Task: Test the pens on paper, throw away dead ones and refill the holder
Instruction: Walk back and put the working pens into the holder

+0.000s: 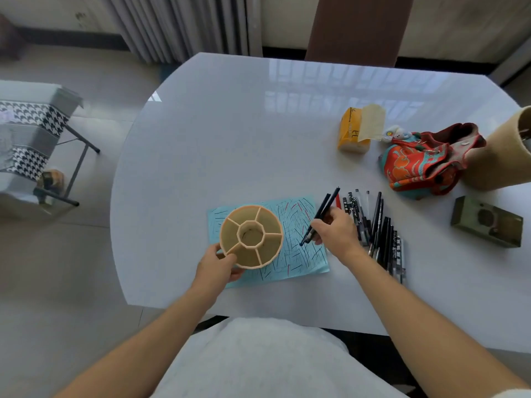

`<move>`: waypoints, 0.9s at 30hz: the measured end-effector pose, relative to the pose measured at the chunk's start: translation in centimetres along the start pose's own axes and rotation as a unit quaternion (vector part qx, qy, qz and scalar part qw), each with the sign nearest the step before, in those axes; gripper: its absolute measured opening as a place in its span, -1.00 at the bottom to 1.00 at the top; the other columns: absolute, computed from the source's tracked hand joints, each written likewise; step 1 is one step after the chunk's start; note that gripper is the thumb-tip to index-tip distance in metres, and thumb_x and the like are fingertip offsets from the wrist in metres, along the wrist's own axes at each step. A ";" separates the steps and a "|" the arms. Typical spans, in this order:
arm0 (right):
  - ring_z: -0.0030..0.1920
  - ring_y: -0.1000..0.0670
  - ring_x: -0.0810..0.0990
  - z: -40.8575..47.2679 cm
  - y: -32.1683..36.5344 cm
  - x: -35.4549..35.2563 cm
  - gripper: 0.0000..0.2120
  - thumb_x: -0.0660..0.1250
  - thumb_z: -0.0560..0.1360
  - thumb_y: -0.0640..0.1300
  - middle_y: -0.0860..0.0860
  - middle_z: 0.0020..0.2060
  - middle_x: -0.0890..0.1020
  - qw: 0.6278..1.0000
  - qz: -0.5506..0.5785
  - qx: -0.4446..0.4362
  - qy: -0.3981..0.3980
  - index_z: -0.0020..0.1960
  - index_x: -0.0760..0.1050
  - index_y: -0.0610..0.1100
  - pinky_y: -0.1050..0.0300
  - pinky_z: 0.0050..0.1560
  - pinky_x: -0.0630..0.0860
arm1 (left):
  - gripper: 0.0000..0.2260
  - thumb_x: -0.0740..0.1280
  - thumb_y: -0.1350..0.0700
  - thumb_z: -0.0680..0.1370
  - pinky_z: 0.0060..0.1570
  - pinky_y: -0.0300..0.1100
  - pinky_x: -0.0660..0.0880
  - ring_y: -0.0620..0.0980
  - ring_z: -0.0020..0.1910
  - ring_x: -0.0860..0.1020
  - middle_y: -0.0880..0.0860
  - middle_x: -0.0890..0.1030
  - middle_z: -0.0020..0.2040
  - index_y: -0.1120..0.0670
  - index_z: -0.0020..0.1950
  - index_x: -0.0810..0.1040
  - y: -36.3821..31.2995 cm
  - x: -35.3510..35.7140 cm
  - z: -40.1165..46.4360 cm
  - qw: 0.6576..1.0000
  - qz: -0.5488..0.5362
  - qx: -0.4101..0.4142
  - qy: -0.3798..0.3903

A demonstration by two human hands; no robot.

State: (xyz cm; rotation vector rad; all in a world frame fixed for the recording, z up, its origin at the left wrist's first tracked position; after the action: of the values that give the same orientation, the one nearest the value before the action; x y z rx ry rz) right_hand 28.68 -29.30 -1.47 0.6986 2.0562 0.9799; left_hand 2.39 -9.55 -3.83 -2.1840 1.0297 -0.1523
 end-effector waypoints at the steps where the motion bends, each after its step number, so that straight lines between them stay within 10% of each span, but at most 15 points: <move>1: -0.29 -0.09 0.73 -0.6 0.7 0.7 -0.90 0.39 0.48 -0.20 -0.15 -0.23 0.71 0.999 0.050 -0.010 0.012 -0.03 0.54 -0.19 0.05 -0.32 0.67 | -0.66 0.30 0.22 0.56 -0.17 -0.05 0.68 0.06 -0.18 0.72 0.08 0.63 0.07 0.01 0.32 0.41 0.0 0.1 0.0 1.000 0.003 -0.001 0.002; 9: -0.21 -0.08 0.74 -3.7 4.5 5.9 -0.90 0.46 0.48 -0.13 -0.10 -0.21 0.73 0.989 0.107 -0.067 0.081 -0.03 0.58 -0.10 0.02 -0.19 0.70 | -0.65 0.31 0.21 0.56 -0.25 -0.13 0.65 0.06 -0.21 0.72 0.10 0.65 0.06 0.05 0.34 0.40 -0.2 0.0 -0.1 1.000 0.006 -0.002 0.008; 14: -0.20 0.22 0.64 -4.6 3.5 6.5 -0.91 0.47 0.47 -0.01 0.14 -0.20 0.67 0.995 -0.031 -0.085 0.047 -0.09 0.56 0.09 0.43 -0.29 0.52 | -0.64 0.34 0.21 0.58 -0.25 -0.10 0.64 0.07 -0.21 0.72 0.12 0.65 0.07 0.04 0.36 0.39 0.1 -0.2 0.6 1.000 0.013 0.000 0.007; 22: -0.18 -0.04 0.72 -3.7 0.1 1.4 -0.78 0.45 0.54 0.09 -0.01 -0.12 0.71 0.998 0.057 -0.032 0.007 0.06 0.63 -0.03 -0.07 -0.06 0.70 | -0.62 0.33 0.24 0.58 -0.13 -0.02 0.66 0.08 -0.17 0.73 0.14 0.62 0.11 0.02 0.37 0.38 0.1 0.0 1.5 1.000 0.028 0.007 0.012; 27: -0.14 0.06 0.66 -0.2 -2.4 -4.9 -0.91 0.39 0.56 -0.12 0.00 -0.13 0.69 0.988 -0.090 -0.022 -0.124 0.01 0.64 -0.11 0.07 -0.02 0.64 | -0.62 0.32 0.22 0.59 -0.13 -0.01 0.67 0.07 -0.18 0.73 0.14 0.62 0.12 0.02 0.38 0.37 0.4 -0.1 2.0 0.999 0.039 0.002 0.005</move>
State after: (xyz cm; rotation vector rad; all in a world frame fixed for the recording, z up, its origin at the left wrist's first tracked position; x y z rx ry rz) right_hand 30.94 -34.22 -1.47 0.5707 1.8385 0.7901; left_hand 2.85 -8.53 -5.55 -2.1376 1.1181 -0.1286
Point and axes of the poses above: each hand's wrist, its own z-axis towards the middle knuckle, its own x-axis out of the palm, y = z × x, the point moved 9 cm from there along z, towards the middle knuckle
